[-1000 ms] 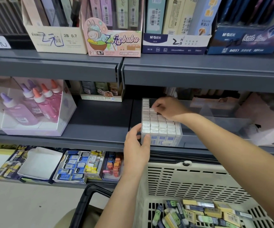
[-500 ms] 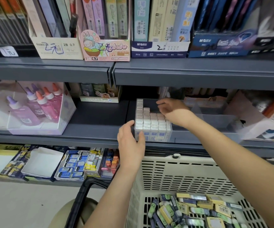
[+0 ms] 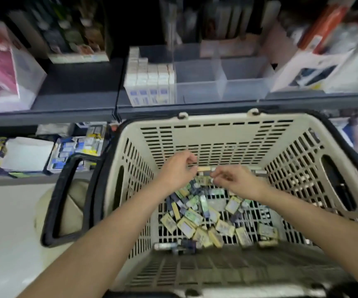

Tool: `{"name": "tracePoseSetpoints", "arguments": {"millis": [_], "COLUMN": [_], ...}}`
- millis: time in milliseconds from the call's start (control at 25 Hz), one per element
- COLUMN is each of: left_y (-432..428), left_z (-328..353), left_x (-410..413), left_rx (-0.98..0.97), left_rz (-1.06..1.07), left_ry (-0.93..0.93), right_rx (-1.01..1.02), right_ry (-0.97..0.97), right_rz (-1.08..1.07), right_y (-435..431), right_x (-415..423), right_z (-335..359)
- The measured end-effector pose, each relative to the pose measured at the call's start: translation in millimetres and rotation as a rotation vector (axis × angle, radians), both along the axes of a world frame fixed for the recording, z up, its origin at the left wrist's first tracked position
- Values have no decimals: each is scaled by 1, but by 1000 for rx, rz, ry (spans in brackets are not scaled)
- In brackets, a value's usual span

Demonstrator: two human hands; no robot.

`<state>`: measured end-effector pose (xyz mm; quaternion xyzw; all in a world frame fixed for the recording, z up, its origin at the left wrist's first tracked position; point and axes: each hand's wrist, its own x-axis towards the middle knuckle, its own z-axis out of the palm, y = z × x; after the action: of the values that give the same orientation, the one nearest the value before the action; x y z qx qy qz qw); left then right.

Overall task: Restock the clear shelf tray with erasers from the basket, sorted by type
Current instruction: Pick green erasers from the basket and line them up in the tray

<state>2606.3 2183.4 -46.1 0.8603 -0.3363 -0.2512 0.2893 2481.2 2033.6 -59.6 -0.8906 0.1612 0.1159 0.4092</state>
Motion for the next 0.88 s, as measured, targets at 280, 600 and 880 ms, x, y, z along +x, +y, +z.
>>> {"name": "tracePoseSetpoints", "arguments": {"millis": [280,600,880], "left_y": [27,27,30], "left_z": [-65,-79,-85], "left_x": [-6,-25,-14], "left_rx": [349,448,426], "left_rz": [31,-310,-179], "left_ry": [212,-35,-167], "right_rx": [-235,-521,-374], "right_ry": [297,301,350], "right_rz": [430,281,31], "right_y": [28,-22,-49], "right_x": [-10,-16,-23], "right_z": [-62,-52,-47]}}
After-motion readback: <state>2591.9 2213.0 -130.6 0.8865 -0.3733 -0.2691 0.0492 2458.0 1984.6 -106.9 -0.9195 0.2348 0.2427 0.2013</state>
